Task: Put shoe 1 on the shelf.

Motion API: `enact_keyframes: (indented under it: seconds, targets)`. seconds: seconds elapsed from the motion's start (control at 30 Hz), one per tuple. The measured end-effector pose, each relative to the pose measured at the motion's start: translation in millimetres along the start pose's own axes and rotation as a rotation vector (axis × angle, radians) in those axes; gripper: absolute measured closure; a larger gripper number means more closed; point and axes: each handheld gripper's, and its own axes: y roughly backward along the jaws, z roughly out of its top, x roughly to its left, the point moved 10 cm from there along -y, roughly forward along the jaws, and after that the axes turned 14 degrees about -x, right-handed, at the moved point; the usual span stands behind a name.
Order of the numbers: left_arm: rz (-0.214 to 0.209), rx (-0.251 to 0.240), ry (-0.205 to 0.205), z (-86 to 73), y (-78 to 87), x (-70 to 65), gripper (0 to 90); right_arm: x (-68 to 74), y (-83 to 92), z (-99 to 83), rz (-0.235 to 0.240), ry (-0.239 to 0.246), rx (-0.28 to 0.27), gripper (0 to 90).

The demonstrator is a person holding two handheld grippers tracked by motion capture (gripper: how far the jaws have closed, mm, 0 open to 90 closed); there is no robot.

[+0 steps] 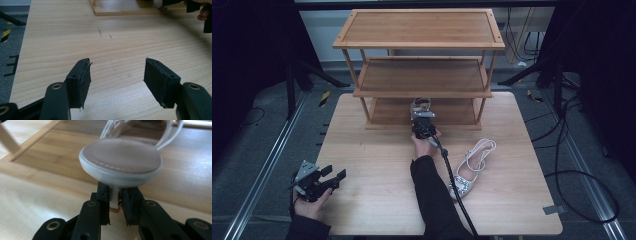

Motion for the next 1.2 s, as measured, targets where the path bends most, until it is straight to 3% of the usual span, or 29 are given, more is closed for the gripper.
enact_keyframes:
  seconds: [0.1,0.2,0.5,0.6,0.67,0.87,1.0,1.13,1.2]
  targets:
    - [-0.002,0.003,0.003,-0.7,-0.6,0.3,37.0,-7.0,-7.4,0.9,-0.022,-0.029,0.007,77.6]
    - [-0.001,0.004,0.003,-1.1,-0.9,0.7,37.0,-7.6,-10.3,0.5,-0.007,-0.047,0.004,77.4]
    - [-0.004,0.005,0.001,-0.9,-0.7,-0.4,37.1,-4.3,-14.4,-3.8,-0.011,-0.016,0.007,75.9]
    - [-0.005,0.006,0.002,-1.2,-0.7,-0.1,37.0,-5.4,-9.5,-2.7,-0.015,-0.045,0.000,62.3]
    - [-0.003,0.007,0.002,-1.5,-1.1,0.2,37.0,-3.1,0.2,-1.6,0.005,-0.050,-0.008,52.6]
    - [-0.003,0.012,-0.009,-2.2,-1.7,-1.8,36.8,4.5,49.1,-1.3,0.071,-0.031,-0.031,40.8]
    - [0.002,0.015,-0.014,-2.6,-1.7,-1.2,36.9,17.3,95.3,9.6,0.178,0.008,-0.042,30.6]
    - [0.006,0.014,-0.033,-2.5,-1.7,-1.4,38.6,8.4,133.6,34.1,0.206,0.058,-0.093,26.0]
    - [0.012,0.017,-0.039,-3.0,-1.8,-1.2,39.4,-1.1,153.2,46.3,0.223,0.040,-0.115,25.8]
